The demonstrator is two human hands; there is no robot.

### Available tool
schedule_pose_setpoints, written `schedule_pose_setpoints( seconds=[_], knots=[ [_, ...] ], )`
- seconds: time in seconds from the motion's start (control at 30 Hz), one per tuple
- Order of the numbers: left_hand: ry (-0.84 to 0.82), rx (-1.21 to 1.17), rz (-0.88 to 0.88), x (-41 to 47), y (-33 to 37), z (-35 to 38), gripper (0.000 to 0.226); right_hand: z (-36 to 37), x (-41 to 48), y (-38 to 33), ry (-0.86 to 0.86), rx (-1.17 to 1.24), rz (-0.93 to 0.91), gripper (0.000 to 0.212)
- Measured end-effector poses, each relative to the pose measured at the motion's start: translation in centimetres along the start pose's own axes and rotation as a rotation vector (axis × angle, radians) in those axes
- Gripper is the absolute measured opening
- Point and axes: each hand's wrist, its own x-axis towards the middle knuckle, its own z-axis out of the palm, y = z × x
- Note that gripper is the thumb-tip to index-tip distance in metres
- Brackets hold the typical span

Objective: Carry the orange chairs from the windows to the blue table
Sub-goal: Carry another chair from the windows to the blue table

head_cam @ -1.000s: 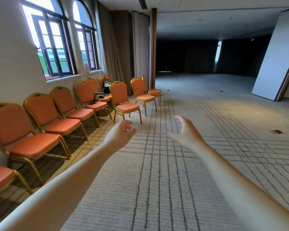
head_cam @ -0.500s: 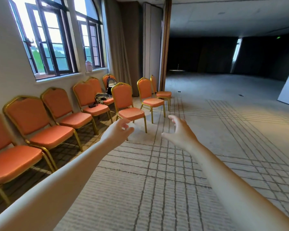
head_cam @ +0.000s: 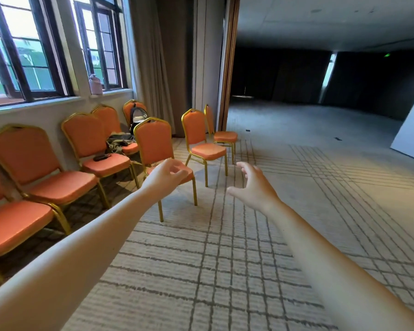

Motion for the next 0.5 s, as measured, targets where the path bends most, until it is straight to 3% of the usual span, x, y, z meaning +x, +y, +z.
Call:
schedule_pose_setpoints(
  seconds=[0.3,0.5],
  knots=[
    [-0.051,0.022,-0.055,22.8,-5.0,5.9,0.015,6.3,24.1,7.2,-0.051,0.010,0.022,0.080],
    [-0.009,0.041,-0.089,40.0,-6.3,9.9,0.040,9.6,42.6,12.6,-0.103,0.041,0.016,0.087]
  ],
)
